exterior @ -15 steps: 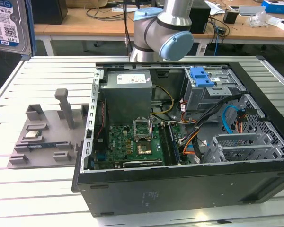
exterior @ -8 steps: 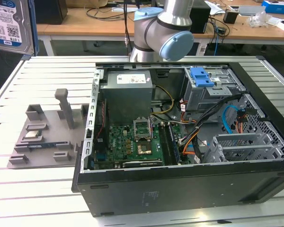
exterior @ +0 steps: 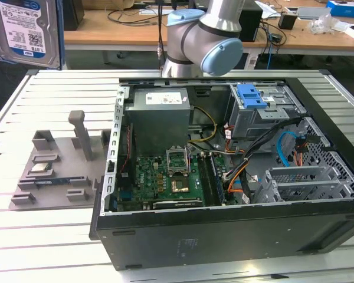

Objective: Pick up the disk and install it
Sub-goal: 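Pick up the disk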

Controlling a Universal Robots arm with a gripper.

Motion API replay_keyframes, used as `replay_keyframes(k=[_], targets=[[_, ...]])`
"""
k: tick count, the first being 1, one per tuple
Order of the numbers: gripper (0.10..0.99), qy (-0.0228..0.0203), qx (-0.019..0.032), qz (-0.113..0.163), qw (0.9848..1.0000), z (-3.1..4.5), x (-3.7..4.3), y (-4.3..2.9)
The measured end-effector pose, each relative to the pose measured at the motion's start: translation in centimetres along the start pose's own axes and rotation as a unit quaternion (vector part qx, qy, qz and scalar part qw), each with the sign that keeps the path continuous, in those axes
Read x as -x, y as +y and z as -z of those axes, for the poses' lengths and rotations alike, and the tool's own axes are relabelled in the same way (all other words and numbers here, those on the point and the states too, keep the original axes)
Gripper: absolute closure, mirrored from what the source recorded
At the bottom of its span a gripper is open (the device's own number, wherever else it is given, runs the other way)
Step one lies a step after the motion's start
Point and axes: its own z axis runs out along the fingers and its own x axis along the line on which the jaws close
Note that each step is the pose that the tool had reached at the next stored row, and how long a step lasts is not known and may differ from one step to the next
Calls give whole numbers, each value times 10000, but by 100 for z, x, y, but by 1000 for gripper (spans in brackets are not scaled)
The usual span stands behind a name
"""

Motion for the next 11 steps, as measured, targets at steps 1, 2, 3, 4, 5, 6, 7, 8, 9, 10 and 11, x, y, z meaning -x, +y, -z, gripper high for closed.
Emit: replay_keyframes(k=[1, 2, 3, 4, 5, 6, 7, 8, 9, 10, 11], targets=[[722, 0, 0, 0, 10000, 1, -1, -34], [722, 0, 0, 1, 10000, 4, -2, -82], [722, 0, 0, 1, 10000, 5, -2, -110], [722, 0, 0, 1, 10000, 6, -3, -142], [722, 0, 1, 0, 10000, 8, -3, -192], [722, 0, 2, 0, 10000, 12, -5, -278], [722, 0, 4, 0, 10000, 15, -6, -332], [722, 0, 6, 1, 10000, 17, -7, -377], [722, 0, 6, 0, 10000, 18, -7, -438], [722, 0, 7, 0, 10000, 20, -8, -483], [722, 0, 9, 0, 10000, 23, -9, -537]])
